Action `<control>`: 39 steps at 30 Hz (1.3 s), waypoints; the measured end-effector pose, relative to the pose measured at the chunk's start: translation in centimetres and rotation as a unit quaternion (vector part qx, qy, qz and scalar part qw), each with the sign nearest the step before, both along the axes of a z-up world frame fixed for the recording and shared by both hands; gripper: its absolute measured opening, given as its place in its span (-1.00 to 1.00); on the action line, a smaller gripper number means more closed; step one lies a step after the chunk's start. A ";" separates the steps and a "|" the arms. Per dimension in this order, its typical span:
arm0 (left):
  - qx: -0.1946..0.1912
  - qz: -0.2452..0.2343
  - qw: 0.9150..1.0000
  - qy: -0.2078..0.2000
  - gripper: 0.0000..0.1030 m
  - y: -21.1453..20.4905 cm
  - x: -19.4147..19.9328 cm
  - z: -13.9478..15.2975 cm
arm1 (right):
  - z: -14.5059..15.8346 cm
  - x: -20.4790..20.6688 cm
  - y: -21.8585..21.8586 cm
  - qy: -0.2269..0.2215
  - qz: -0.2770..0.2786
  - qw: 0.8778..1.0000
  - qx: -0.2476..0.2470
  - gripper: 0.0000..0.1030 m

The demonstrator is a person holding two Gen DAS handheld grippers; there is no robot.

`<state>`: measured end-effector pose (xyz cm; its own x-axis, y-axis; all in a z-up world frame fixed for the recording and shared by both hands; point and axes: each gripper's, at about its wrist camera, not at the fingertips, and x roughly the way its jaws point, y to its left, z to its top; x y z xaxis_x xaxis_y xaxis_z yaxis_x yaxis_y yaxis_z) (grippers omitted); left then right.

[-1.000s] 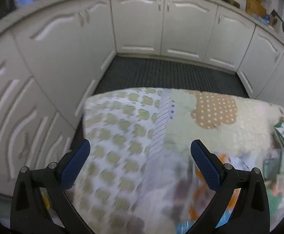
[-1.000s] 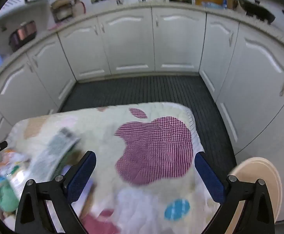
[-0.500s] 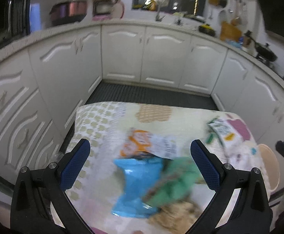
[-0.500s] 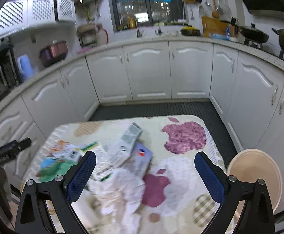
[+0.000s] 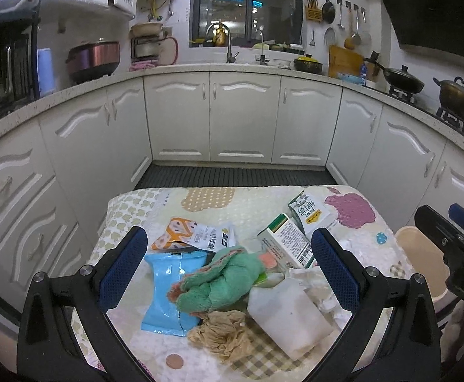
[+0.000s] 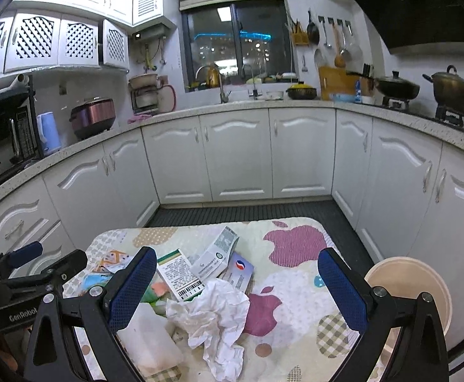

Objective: Collect trash

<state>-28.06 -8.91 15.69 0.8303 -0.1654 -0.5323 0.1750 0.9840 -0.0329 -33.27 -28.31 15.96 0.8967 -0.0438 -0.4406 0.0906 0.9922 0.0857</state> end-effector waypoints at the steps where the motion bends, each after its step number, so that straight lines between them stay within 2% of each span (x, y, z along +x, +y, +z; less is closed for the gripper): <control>1: 0.001 0.000 1.000 -0.004 0.99 -0.1 -0.2 0.1 | 0.0 0.0 0.1 0.000 0.001 1.000 0.000 0.97; 23: 0.003 -0.004 1.000 -0.026 0.99 -0.7 -1.5 0.5 | 0.7 -0.4 1.1 -0.001 0.000 1.000 -0.007 0.97; 39: -0.003 -0.006 1.000 -0.023 0.99 -0.6 -1.7 0.8 | 0.8 -0.7 1.0 -0.003 0.001 1.000 -0.009 0.97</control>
